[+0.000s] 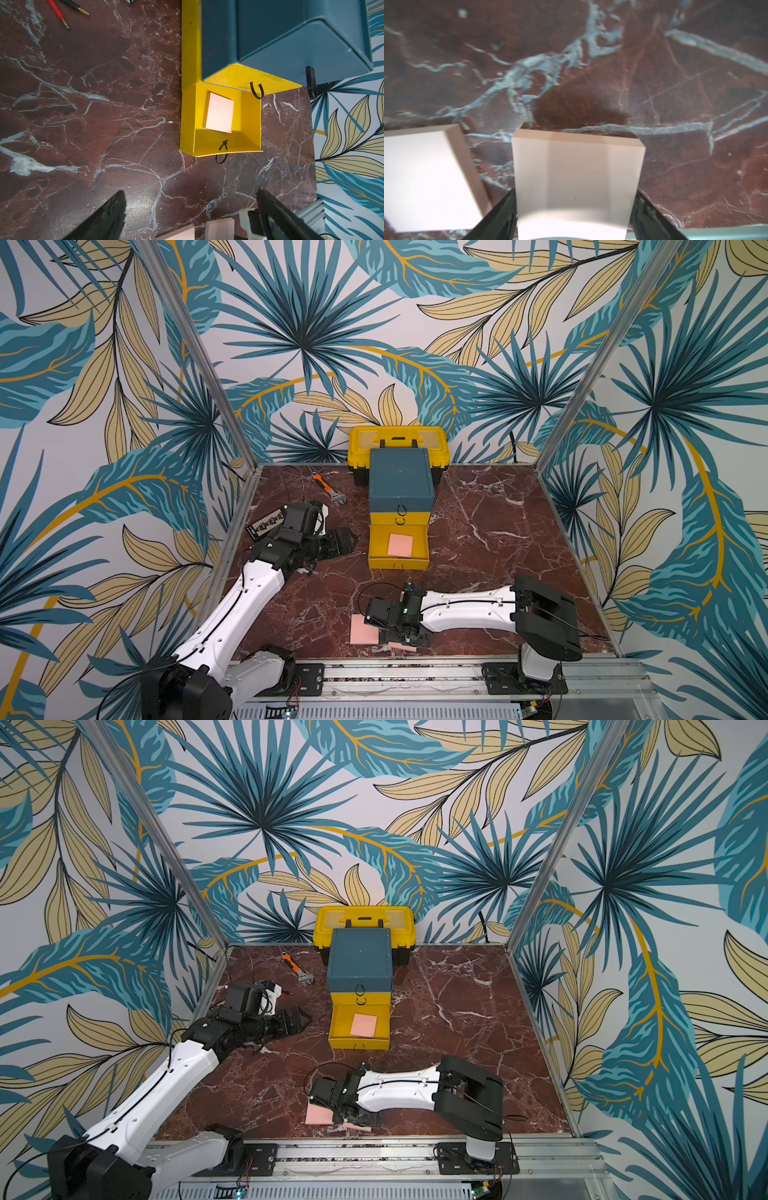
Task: Please put the sticky notes in the drawer by color
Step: Pick up the sticky notes from the center of the board.
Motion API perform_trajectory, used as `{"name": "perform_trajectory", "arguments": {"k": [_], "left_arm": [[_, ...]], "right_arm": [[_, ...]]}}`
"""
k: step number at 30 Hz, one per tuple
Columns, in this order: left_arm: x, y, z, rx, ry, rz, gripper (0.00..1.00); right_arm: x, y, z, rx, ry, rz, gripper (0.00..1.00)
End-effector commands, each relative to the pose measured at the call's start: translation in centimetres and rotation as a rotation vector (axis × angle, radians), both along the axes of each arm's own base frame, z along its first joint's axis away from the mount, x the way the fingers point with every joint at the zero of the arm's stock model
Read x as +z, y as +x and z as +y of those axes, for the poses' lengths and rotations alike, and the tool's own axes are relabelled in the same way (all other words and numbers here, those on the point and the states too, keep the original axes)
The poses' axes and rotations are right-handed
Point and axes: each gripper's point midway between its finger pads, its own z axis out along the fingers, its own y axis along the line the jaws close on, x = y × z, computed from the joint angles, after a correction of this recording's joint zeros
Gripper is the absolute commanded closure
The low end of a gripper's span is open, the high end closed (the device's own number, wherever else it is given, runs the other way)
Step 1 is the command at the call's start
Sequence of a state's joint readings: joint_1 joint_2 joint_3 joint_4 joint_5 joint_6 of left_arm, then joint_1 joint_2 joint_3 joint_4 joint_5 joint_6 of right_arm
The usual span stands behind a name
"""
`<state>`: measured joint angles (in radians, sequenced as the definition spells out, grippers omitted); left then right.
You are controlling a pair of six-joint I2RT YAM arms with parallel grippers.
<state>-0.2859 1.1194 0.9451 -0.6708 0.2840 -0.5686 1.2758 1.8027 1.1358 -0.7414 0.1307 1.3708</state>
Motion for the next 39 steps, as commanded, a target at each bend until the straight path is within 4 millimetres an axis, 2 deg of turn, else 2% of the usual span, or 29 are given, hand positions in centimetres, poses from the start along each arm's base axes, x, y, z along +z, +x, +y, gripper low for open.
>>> {"name": "perform_trajectory", "arguments": {"k": [1, 9, 13, 21, 30, 39], "left_arm": [[0.1, 0.0, 0.0, -0.007, 0.009, -0.012, 0.0], [-0.1, 0.0, 0.1, -0.001, 0.011, -0.008, 0.0], [-0.3, 0.1, -0.1, -0.003, 0.007, 0.0, 0.0], [0.0, 0.3, 0.0, 0.0, 0.009, -0.005, 0.0], [0.0, 0.3, 0.1, 0.002, 0.014, -0.01, 0.0], [0.0, 0.4, 0.1, 0.002, 0.014, -0.01, 0.0]], "right_arm": [[-0.1, 0.2, -0.1, 0.031, -0.038, -0.004, 0.23], [0.5, 0.6, -0.7, 0.04, -0.058, -0.024, 0.24], [0.3, 0.6, -0.7, 0.042, -0.058, -0.018, 0.24], [-0.6, 0.4, -0.8, 0.048, -0.08, 0.008, 0.16], [-1.3, 0.3, -0.7, 0.059, -0.115, 0.047, 0.12], [-1.5, 0.1, -0.5, 0.076, -0.102, 0.062, 0.23]]}}
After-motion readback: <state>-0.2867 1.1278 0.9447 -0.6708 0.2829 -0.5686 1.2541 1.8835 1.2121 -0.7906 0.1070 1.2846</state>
